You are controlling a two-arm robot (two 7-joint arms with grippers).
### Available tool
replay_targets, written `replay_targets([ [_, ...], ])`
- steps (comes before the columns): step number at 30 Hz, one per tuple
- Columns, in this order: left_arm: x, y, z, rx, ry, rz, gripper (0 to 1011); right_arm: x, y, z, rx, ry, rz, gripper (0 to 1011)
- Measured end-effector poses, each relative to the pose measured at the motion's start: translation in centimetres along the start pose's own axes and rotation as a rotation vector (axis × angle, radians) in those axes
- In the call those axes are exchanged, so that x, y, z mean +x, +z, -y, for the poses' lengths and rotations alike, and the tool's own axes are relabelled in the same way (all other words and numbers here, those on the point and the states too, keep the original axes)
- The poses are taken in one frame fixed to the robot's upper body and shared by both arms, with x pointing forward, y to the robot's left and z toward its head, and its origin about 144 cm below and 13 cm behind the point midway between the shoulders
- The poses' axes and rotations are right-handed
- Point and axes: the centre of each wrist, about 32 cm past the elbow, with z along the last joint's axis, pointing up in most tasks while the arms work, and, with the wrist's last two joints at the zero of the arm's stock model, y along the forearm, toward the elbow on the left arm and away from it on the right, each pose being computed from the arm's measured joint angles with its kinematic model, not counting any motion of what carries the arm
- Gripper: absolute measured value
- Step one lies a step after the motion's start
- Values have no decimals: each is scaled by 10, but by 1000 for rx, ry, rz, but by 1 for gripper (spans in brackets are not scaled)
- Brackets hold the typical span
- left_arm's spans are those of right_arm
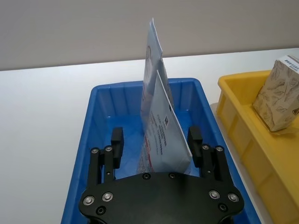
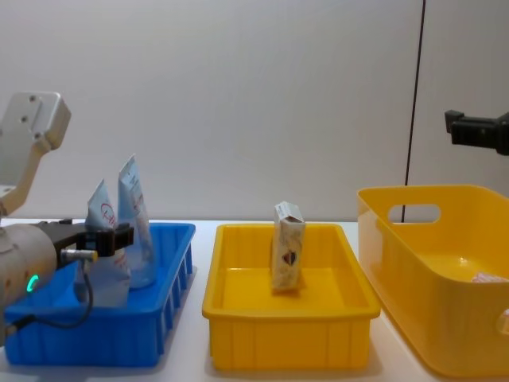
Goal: Bimanual collaborative sorting of washing and personal care products
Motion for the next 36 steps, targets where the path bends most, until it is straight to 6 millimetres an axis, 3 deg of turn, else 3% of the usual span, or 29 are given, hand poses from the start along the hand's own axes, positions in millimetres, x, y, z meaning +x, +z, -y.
replay_targets([
  [6,-1,-4,9,13,1,-20,646,0,2,0,4,0,-5,1004],
  [11,-1,-6,14,18,5,-27,524,0,3,1,8,0,-9,1004],
  [25,0,-7,21,13,22,-11,431,0,5,1,20,3,-23,1004],
  [36,6,18,12,-91,-3,10,360,-3,6,-2,32,17,-35,1004],
])
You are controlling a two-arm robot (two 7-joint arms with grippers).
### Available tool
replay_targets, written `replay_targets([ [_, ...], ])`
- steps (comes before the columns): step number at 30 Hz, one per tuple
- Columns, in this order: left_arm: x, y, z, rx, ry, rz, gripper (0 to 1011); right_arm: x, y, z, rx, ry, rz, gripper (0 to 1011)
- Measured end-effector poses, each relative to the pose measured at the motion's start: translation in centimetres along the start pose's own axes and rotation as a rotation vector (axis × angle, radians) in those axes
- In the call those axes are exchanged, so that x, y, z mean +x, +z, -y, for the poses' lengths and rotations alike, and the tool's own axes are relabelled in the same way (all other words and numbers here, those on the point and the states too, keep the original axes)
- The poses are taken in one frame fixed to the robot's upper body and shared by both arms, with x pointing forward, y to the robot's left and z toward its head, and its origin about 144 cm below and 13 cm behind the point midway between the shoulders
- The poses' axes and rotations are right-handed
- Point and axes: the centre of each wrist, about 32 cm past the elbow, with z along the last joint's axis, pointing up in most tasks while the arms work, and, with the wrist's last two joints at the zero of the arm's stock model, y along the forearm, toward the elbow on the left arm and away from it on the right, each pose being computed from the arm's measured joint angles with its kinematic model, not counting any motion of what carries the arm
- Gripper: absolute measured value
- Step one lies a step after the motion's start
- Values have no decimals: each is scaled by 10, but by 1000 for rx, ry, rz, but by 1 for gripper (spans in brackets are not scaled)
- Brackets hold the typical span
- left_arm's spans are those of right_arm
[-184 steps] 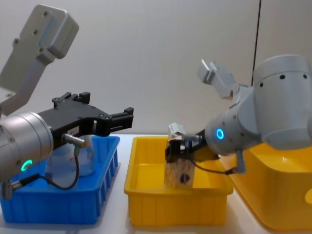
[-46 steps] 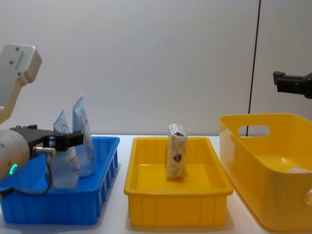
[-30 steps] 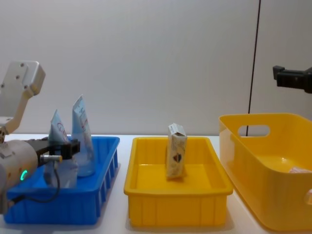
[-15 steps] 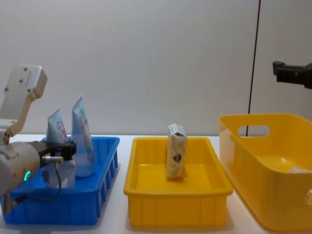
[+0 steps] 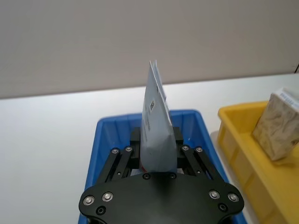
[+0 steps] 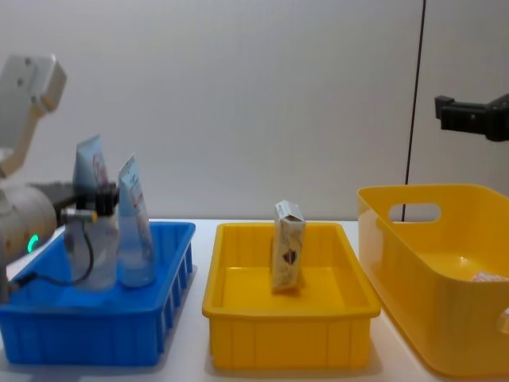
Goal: Bimanual collaborative sorting of washing and personal care products
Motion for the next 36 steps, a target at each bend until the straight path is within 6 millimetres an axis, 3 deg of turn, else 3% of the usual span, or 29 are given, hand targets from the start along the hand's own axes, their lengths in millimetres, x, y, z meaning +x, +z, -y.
replay_targets([
  [21,13,76,-19,-267,-189,-49,278,-4,-2,-11,19,95,-39,1004],
  [36,4,98,-13,-352,-389,-106,278,0,-4,-25,31,253,-74,1004],
])
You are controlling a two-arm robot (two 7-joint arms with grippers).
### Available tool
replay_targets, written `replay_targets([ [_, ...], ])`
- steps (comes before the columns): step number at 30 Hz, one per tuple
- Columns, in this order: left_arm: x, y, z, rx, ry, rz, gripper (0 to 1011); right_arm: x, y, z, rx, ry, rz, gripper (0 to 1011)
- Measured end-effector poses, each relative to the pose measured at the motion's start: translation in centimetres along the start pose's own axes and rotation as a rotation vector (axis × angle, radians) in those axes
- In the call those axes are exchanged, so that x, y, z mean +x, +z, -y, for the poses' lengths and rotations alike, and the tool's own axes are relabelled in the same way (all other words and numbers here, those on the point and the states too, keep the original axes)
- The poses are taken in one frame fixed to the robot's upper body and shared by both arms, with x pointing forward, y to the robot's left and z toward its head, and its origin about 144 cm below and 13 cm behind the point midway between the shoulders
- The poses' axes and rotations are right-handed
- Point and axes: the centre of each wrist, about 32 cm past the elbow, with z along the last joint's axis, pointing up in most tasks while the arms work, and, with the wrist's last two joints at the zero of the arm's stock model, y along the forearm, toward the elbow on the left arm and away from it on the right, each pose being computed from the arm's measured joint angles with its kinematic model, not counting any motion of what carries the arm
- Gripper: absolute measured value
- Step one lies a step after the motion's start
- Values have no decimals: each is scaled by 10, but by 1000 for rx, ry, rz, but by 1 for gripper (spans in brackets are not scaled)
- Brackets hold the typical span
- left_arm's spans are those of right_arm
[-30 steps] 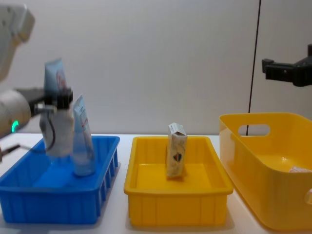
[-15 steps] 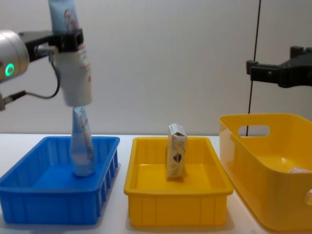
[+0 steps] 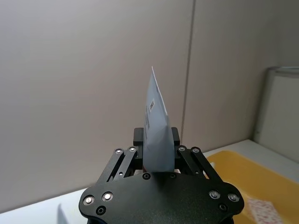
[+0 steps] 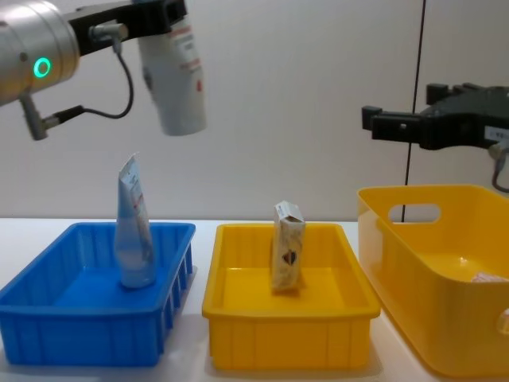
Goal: Bimanual collaborative sorting of washing and personal care products
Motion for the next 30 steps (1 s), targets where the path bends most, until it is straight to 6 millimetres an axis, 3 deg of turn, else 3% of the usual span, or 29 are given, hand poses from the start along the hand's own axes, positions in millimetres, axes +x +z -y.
replay_targets([
  [12,-14,-4,16,-19,-168,-28,278,6,2,-10,11,108,-12,1004],
  [30,-25,-10,25,-22,-271,-21,277,18,11,-26,40,240,-32,1004],
])
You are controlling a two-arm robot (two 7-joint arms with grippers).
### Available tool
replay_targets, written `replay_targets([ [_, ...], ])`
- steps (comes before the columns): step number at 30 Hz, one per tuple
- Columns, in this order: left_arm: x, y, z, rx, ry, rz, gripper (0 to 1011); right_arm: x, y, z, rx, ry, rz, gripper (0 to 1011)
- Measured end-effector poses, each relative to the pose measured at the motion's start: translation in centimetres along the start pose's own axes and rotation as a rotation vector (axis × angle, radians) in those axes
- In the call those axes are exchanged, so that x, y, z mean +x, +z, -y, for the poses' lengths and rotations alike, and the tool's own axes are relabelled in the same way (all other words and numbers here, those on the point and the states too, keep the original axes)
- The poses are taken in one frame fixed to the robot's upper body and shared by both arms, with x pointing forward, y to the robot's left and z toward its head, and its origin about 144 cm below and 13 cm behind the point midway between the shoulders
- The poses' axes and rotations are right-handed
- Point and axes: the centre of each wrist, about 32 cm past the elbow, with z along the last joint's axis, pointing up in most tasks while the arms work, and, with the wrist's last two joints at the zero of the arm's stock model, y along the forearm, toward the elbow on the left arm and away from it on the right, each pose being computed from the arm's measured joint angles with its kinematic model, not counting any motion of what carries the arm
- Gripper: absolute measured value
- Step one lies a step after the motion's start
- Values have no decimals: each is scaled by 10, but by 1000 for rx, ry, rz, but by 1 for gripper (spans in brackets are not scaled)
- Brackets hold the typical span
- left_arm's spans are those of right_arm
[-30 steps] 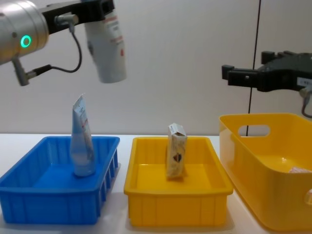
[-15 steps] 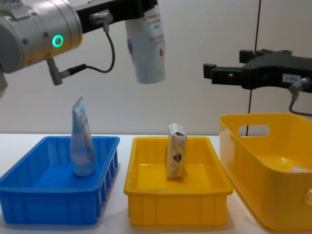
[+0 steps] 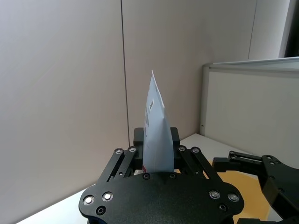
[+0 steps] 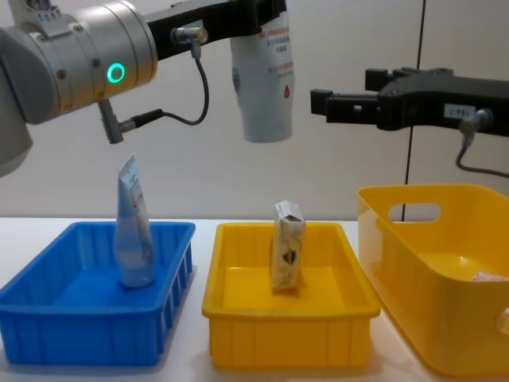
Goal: Bimanual collaborative sorting of washing and personal care products
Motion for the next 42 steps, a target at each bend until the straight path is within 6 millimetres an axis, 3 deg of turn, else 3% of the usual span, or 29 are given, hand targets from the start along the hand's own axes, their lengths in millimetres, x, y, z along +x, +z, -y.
replay_targets([
  [22,-2,-2,3,0,-25,2,277,22,3,-35,28,104,-78,995],
  [27,-2,-2,3,0,-26,2,277,27,0,-45,36,124,-107,906],
  [42,-2,-2,3,-1,-28,3,277,33,-7,-70,56,167,-168,429],
])
